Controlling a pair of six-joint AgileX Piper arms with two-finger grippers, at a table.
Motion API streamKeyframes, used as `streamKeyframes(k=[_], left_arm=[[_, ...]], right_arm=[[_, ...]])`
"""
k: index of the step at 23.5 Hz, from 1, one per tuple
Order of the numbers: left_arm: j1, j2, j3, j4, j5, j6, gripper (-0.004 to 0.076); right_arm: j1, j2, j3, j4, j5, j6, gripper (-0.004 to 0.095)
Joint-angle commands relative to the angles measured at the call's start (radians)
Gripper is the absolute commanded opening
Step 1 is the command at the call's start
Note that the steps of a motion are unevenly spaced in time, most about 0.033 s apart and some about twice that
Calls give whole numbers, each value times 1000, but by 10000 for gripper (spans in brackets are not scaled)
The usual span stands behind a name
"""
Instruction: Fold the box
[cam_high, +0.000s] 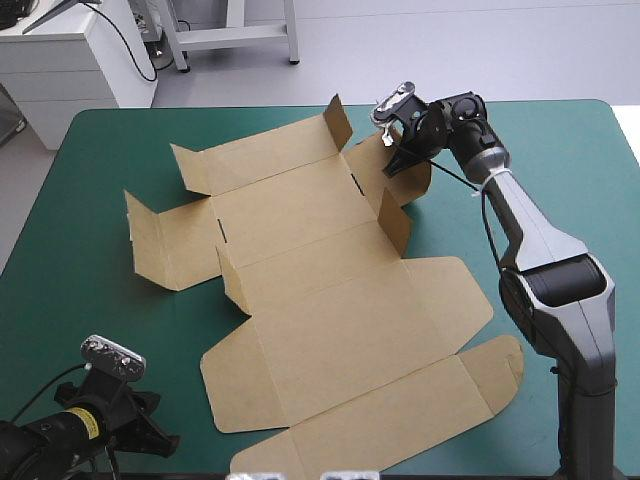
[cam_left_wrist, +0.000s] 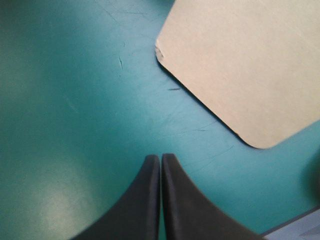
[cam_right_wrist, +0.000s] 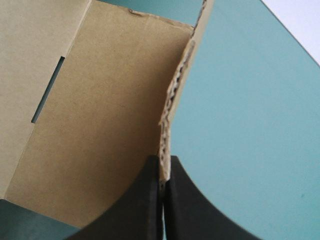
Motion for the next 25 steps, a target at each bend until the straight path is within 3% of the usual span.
streamKeyframes(k=[1, 5, 13, 20, 25], left_arm=[[-4, 9, -24, -15, -39, 0, -8], [-4, 9, -24, -15, -39, 0, -8], [-4, 9, -24, -15, -39, 0, -8], [-4, 9, -24, -15, -39, 0, -8], [-4, 9, -24, -15, -39, 0, -8]], right_arm=[[1, -66, -37, 64, -97, -96, -21], [3, -66, -37, 206, -131, -279, -21], [123, -66, -37, 254, -205, -667, -21], [162, -66, -37, 457, -87, -933, -21], [162, -66, -37, 512, -35, -1012, -21]])
